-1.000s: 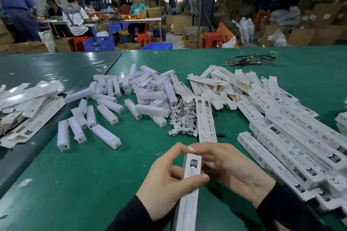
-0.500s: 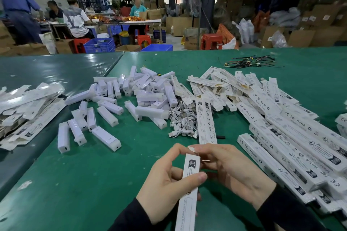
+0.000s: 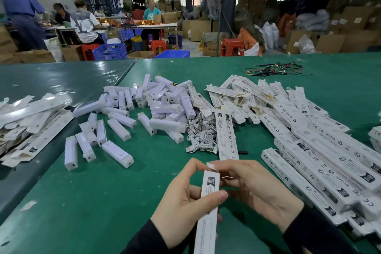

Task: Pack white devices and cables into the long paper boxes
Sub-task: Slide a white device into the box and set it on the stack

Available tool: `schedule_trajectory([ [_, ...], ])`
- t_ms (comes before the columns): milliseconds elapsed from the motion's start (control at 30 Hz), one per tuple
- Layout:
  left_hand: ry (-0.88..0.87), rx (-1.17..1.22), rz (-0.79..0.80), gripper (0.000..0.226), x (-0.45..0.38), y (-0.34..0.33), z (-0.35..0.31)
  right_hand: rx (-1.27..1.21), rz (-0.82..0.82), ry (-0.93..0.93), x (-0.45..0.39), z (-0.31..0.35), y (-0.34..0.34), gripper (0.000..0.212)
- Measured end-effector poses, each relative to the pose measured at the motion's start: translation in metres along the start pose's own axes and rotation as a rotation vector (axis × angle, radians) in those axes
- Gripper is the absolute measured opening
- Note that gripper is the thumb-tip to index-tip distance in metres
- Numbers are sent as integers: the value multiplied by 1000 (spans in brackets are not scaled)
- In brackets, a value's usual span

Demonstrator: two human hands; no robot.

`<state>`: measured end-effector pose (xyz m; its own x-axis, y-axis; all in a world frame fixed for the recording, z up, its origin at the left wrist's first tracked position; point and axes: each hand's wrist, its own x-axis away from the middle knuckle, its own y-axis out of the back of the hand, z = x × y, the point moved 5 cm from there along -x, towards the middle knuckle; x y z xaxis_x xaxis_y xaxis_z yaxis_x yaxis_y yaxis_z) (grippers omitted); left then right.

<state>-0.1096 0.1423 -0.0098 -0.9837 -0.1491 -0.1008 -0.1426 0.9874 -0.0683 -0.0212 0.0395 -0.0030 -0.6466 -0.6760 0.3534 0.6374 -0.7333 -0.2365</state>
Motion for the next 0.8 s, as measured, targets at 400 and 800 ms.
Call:
schedule_trajectory([
  [400,45,33,-18,44,-2,2,10,31,18,29,0,-1,1,24],
  [800,152,165,26,64,-3,6,10,262,67,371,6,7,-8,20],
])
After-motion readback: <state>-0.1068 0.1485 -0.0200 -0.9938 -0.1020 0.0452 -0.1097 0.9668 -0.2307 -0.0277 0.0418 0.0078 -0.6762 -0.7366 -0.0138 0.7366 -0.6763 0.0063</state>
